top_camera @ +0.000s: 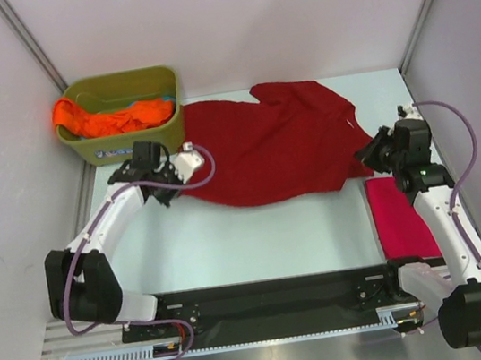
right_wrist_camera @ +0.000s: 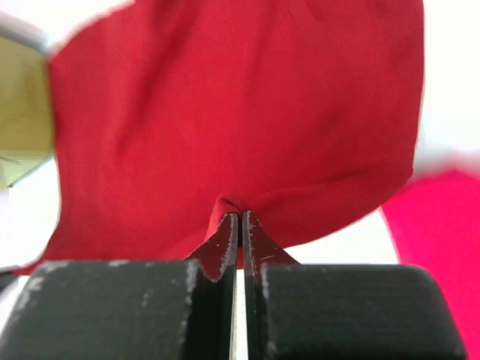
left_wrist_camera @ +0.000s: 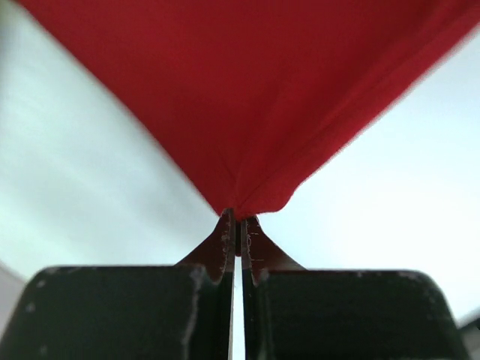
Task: Fold and stack the t-shirts
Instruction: Flatten the tshirt out, then fold the tshirt
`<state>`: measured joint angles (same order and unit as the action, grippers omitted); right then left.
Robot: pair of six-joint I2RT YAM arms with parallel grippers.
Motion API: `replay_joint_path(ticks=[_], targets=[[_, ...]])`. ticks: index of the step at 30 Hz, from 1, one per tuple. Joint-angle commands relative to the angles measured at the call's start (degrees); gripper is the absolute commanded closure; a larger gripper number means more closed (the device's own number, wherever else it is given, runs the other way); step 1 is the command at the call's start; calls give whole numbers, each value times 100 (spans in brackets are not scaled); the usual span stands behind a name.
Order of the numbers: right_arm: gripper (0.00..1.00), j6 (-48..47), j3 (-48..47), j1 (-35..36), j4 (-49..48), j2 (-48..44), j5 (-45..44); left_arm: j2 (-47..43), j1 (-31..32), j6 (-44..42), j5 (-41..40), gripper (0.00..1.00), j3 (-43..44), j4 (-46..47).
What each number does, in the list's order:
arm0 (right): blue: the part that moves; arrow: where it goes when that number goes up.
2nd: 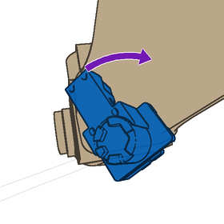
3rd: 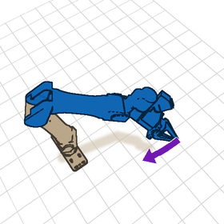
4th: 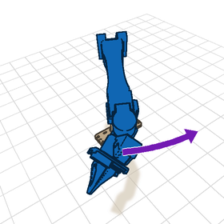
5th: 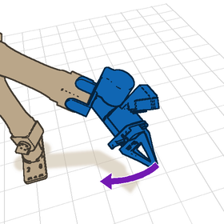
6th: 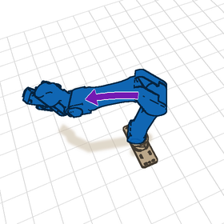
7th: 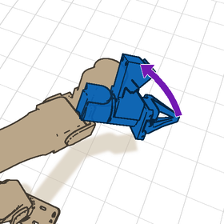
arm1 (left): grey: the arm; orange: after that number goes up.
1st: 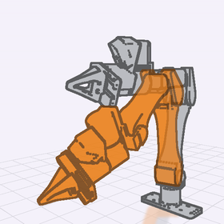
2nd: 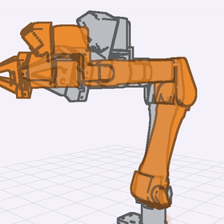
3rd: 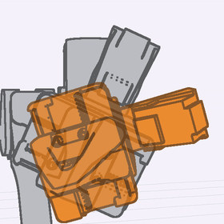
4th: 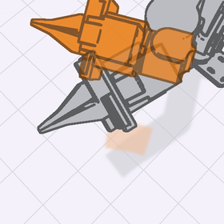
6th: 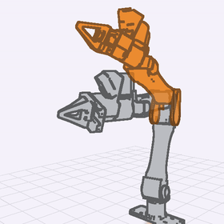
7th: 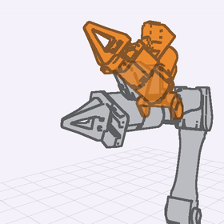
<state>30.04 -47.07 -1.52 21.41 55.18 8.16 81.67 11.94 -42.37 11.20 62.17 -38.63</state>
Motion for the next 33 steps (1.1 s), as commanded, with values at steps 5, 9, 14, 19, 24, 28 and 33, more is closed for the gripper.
replay_joint_path(ticks=[5, 9, 14, 19, 24, 28, 33], targets=[[100, 1240, -373, 582, 2585, -95, -43, -1326, -61, -412, 58, 100, -1303, -574], [100, 1224, -627, 811, 3526, -200, -60, -2101, -394, -841, 189, 100, -1838, -1372], [100, 1206, -1049, 811, 4641, -587, -262, -3172, -948, -1607, 155, 100, -2227, -2200], [100, 846, -1524, 811, 5023, -596, -673, -3255, -1045, -1810, 452, 100, -1938, -2668], [100, -58, -1587, 706, 3330, -43, -913, -2333, -1054, -723, 708, 100, -1342, -1017], [100, -754, -1296, 706, 1258, 747, -869, -1218, -1045, -290, 691, 100, -804, -198], [100, -1553, -1287, 706, 23, 1959, -456, -294, -1036, -194, 453, 100, -49, 207]])
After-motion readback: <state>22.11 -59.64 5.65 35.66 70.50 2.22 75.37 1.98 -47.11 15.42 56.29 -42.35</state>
